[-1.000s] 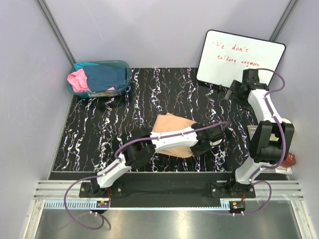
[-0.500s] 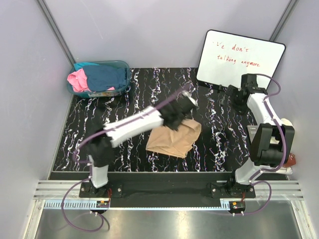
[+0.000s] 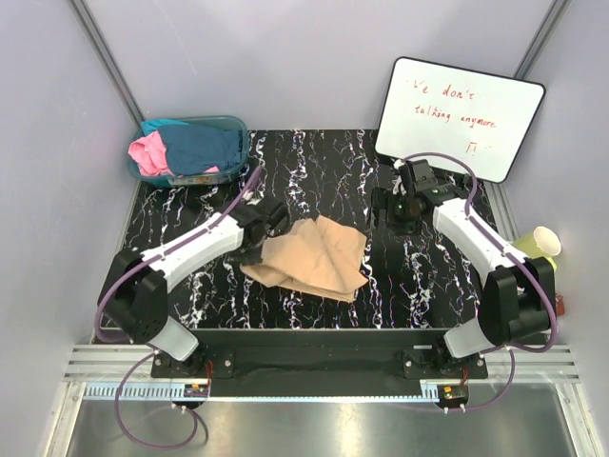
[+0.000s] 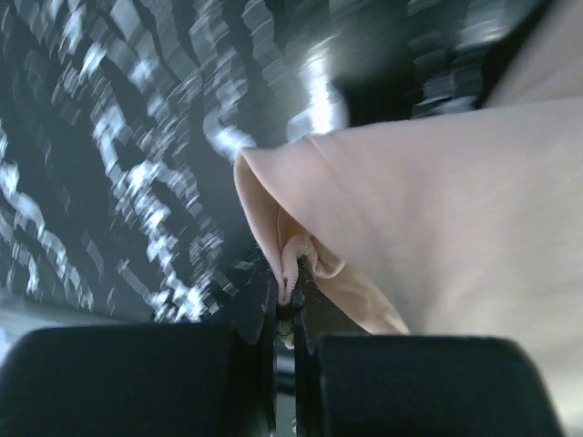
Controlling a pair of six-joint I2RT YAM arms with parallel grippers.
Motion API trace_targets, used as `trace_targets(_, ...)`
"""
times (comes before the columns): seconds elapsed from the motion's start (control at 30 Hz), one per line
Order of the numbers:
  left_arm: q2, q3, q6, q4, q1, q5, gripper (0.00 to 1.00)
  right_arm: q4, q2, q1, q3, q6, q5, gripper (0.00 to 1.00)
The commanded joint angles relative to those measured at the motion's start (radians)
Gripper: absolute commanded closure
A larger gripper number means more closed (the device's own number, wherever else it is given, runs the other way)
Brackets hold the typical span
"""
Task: Fold and stack the t-shirts
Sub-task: Flatten out the tshirt
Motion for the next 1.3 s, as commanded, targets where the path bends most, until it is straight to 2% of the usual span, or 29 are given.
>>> trace_targets(0.0, -0.146, -0.064, -0.083, -0.04, 0.1, -0.099, 1.0, 0.004, -0.027, 0.033, -0.014, 0.014, -0.055, 0.06)
trace_targets(0.13, -0.211, -0.078, -0.071, -0.049, 0.22, -0.131, 1.0, -0.002, -0.038, 0.044, -0.027, 0.012, -0.068, 0.06)
trace_targets(0.33, -0.263, -0.045, 0.038, -0.008, 0.416, -0.153, 1.0, -0.002, -0.018, 0.062, -0.028, 0.011, -0.1, 0.06)
trace_targets(0.57, -0.15, -0.049, 0.113, 0.053, 0.6, -0.14, 1.0, 0.002, 0.028, 0.113, -0.022, 0.003, -0.144, 0.07)
trace_targets(0.67, -0.078, -0.026, 0.133, 0.061, 0.642, -0.142, 0.81, 0.004, 0.051, 0.133, -0.019, 0.001, -0.154, 0.06)
trace_targets(0.7, -0.073, -0.011, 0.133, 0.055, 0.641, -0.13, 0.57, 0.004, 0.056, 0.137, -0.019, 0.004, -0.152, 0.07)
trace_targets(0.73, -0.079, 0.003, 0.126, 0.052, 0.636, -0.121, 0.37, 0.004, 0.062, 0.139, -0.019, 0.004, -0.152, 0.07)
trace_targets(0.8, -0.148, 0.041, 0.112, 0.05, 0.592, -0.102, 0.09, 0.004, 0.067, 0.139, -0.019, 0.004, -0.152, 0.07)
trace_targets(0.83, -0.174, 0.053, 0.103, 0.053, 0.564, -0.087, 0.01, 0.004, 0.068, 0.137, -0.019, 0.003, -0.152, 0.07)
trace_targets(0.9, -0.237, 0.09, 0.106, 0.072, 0.463, -0.012, 0.01, 0.005, 0.073, 0.139, -0.016, 0.004, -0.149, 0.07)
trace_targets(1.0, -0.24, 0.121, 0.096, 0.11, 0.3, 0.112, 0.01, 0.005, 0.096, 0.139, -0.007, 0.008, -0.149, 0.07)
trace_targets(1.03, -0.211, 0.129, 0.095, 0.122, 0.209, 0.137, 0.01, 0.007, 0.111, 0.139, -0.002, 0.009, -0.152, 0.07)
trace_targets(1.13, -0.121, 0.139, 0.098, 0.156, 0.046, 0.182, 0.02, 0.008, 0.14, 0.144, 0.016, 0.011, -0.155, 0.07)
trace_targets(1.27, 0.016, 0.176, 0.156, 0.188, -0.094, 0.243, 0.04, 0.008, 0.171, 0.139, 0.045, 0.015, -0.148, 0.07)
